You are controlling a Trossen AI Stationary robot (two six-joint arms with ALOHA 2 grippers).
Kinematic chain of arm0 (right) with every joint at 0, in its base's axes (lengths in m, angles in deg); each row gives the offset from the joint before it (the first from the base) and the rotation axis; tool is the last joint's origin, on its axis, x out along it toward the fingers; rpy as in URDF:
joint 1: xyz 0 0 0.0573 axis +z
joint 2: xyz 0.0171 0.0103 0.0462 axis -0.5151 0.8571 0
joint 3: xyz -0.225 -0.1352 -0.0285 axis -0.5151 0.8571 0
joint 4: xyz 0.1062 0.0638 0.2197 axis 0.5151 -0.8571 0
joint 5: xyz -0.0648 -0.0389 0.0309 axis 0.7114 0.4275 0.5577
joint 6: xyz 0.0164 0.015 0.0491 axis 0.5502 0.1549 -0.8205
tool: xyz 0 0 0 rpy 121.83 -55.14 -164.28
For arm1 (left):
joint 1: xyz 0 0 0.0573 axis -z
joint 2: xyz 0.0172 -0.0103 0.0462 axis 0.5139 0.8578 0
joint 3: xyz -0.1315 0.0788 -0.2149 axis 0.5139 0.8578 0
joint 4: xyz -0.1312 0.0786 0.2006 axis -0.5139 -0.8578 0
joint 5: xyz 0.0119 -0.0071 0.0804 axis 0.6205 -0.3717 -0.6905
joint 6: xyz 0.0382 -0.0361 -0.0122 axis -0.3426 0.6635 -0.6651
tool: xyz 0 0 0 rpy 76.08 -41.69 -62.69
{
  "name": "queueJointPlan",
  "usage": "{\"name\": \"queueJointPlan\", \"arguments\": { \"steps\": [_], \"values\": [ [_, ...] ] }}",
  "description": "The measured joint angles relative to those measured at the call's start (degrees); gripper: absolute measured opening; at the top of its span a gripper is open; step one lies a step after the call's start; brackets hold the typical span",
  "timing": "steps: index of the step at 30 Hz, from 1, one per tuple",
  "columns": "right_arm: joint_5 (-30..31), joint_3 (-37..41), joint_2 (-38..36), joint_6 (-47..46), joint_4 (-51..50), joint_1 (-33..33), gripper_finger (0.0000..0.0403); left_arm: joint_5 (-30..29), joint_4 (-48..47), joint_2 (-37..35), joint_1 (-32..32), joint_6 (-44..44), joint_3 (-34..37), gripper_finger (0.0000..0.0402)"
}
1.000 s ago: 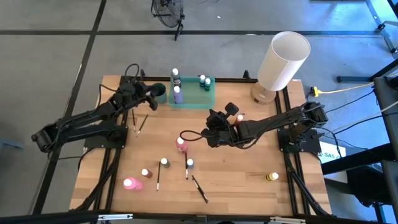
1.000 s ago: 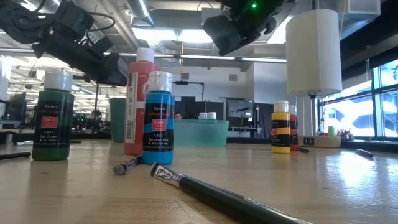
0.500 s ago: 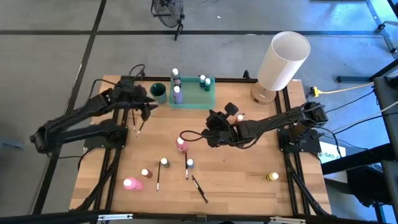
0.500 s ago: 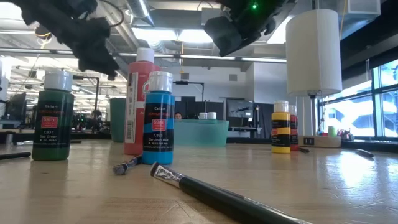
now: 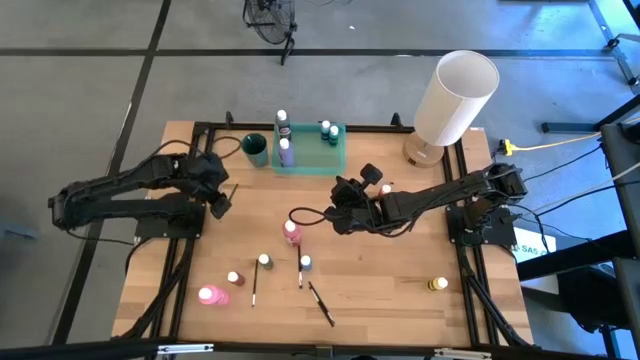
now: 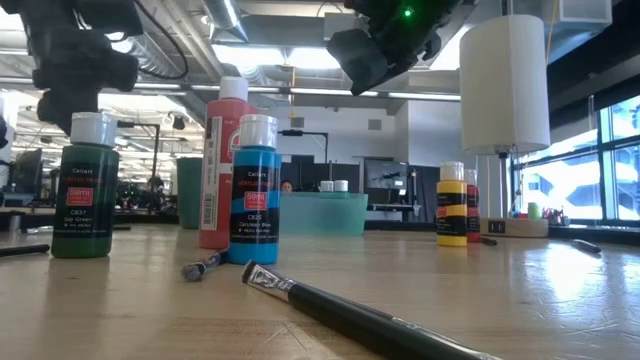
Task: Pick & Place Paint Supplies
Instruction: Put the top big pink paint bottle into the green bin
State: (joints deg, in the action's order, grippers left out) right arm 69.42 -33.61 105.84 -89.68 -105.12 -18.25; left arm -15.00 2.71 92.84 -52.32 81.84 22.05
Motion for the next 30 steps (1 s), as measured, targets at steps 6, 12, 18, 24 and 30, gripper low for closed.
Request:
{"name": "queueJointPlan", "arguments": {
  "steps": [6,12,18,24,30],
  "values": [
    [-1.3,0.0,0.0,0.0,0.0,-0.8,0.0000,-0.8,0.0,0.0,6.9,5.4,0.0,0.0148],
    [-3.9,0.0,0.0,0.2,-0.1,-1.4,0.0000,-4.3,0.1,0.0,13.2,10.9,0.0,0.0148],
    [-3.9,0.0,0.0,0.2,0.0,-1.4,0.0000,-5.5,0.3,0.0,18.6,14.9,0.1,0.0148],
    [-4.0,0.0,0.0,0.0,0.0,-1.4,0.0001,-1.8,6.9,0.0,22.6,15.6,0.1,0.0148],
    [-4.0,0.0,0.0,0.0,0.0,-1.4,0.0001,1.6,21.8,0.0,26.9,9.7,0.1,0.0148]
  ]
}}
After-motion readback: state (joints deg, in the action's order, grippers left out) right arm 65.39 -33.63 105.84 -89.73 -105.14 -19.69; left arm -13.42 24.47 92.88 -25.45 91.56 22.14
